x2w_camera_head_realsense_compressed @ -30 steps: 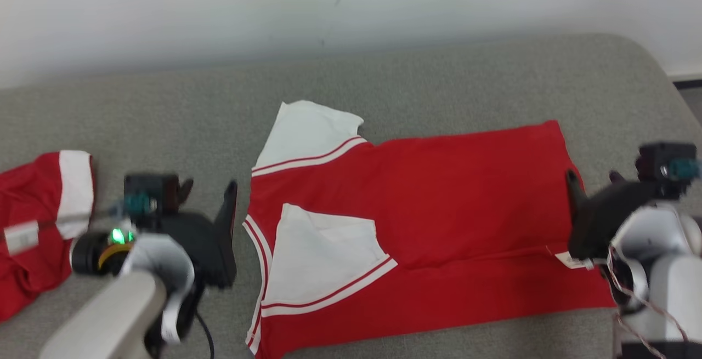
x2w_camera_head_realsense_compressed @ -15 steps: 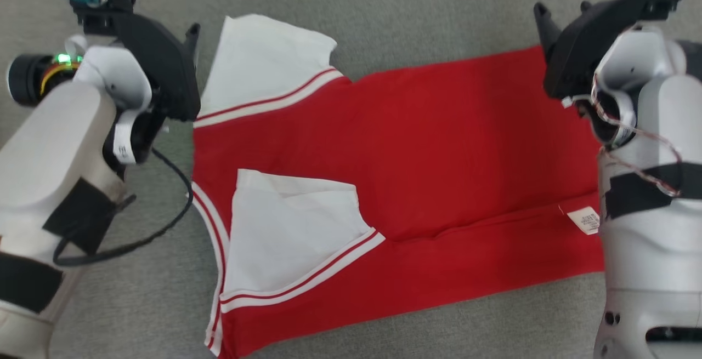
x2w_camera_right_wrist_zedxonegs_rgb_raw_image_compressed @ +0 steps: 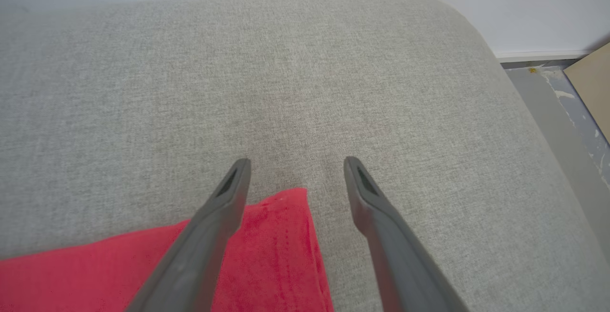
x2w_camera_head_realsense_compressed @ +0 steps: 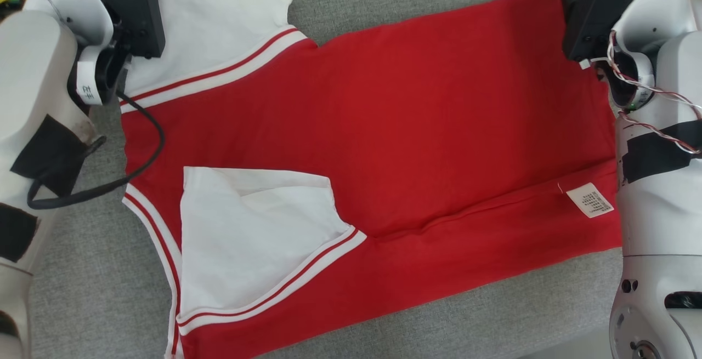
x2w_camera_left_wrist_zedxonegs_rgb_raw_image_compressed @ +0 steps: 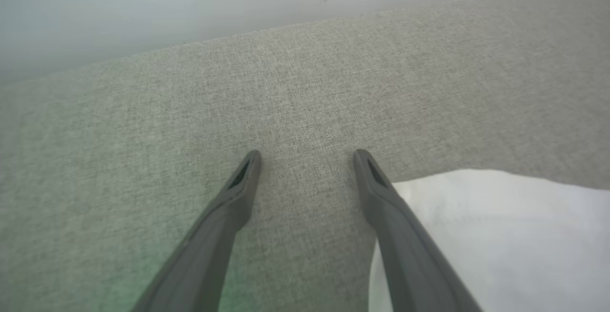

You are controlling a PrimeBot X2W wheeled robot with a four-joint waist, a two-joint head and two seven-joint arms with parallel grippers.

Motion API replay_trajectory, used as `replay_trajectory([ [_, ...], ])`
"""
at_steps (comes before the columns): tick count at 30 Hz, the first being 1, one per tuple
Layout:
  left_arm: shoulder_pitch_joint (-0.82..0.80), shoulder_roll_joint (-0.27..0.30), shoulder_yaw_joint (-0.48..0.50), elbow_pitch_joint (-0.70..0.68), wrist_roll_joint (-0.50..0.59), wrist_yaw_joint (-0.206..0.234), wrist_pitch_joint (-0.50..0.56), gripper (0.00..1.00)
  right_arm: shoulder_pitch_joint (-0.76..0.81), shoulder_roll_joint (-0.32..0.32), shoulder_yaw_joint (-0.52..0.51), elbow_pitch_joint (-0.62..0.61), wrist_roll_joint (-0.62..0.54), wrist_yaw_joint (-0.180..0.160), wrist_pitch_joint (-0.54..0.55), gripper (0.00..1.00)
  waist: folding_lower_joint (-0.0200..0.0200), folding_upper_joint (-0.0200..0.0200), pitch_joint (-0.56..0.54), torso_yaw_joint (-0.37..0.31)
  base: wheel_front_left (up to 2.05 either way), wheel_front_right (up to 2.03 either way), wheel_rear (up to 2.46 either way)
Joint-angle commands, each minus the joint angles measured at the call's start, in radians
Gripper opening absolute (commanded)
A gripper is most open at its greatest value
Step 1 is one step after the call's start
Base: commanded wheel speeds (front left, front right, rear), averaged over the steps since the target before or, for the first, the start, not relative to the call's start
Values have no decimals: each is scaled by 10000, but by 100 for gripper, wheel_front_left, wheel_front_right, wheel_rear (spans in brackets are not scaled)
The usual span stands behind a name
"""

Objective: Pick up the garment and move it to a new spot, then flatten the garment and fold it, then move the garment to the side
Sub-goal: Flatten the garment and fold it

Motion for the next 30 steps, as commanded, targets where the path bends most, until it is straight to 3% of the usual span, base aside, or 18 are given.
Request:
replay_trajectory([
  [1,56,-23,-50,131,61,-12,-10,100,-6,3,-42,35,-117,-24,-81,100,-1,-2,54,22,0,0,0],
  [9,-245,-201,-31,10,89,364,-62,100,187,-207,-553,292,-351,-24,-222,100,-1,-2,-318,266,0,0,0],
  [18,-17,-615,-317,-742,-347,463,1288,100,331,-372,-744,302,-605,-24,-28,100,-1,-2,-763,406,0,0,0],
  [23,237,-531,-456,-640,-403,706,1959,100,419,-147,-633,301,-657,-24,-26,100,-1,-2,-864,253,0,0,0],
  [30,360,-279,-500,-247,-318,976,2103,100,545,32,-357,389,-729,-24,-118,100,-1,-2,-948,-31,0,0,0],
])
